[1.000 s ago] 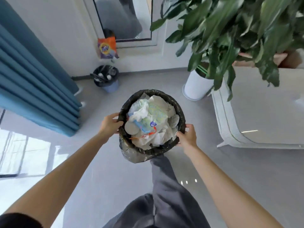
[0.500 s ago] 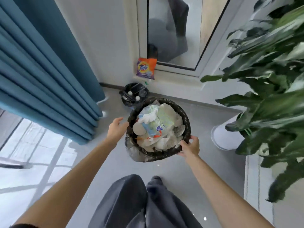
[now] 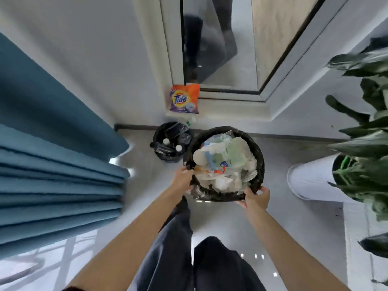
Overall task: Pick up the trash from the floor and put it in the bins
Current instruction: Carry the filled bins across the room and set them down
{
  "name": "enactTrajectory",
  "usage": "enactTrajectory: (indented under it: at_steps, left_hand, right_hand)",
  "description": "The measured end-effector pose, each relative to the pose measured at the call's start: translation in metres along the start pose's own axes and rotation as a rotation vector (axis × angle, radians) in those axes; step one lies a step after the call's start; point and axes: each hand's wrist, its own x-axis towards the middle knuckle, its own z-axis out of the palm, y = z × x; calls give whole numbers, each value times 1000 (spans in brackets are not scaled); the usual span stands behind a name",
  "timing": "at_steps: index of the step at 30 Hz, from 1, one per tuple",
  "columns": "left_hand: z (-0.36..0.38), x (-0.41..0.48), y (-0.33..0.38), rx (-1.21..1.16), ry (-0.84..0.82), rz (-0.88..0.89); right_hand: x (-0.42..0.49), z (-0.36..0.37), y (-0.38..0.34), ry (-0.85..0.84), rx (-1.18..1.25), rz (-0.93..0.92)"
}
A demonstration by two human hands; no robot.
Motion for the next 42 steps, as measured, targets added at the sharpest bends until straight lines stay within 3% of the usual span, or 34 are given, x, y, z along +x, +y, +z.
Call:
enactTrajectory:
  at_steps: [11, 18, 27, 42]
  left_hand:
    - [24, 157, 51, -82, -102, -189]
    - [68, 291, 23, -71, -153, -250]
    - [112, 434, -35, -87, -158, -260]
    - [128, 525, -63, -134, -48, -155]
  right_hand:
    - [100, 97, -15, 27, 205, 144]
    - [218, 145, 15, 51, 316, 214]
    - [358, 202, 70, 45, 255, 240]
    - [436, 249, 84, -90, 268, 177]
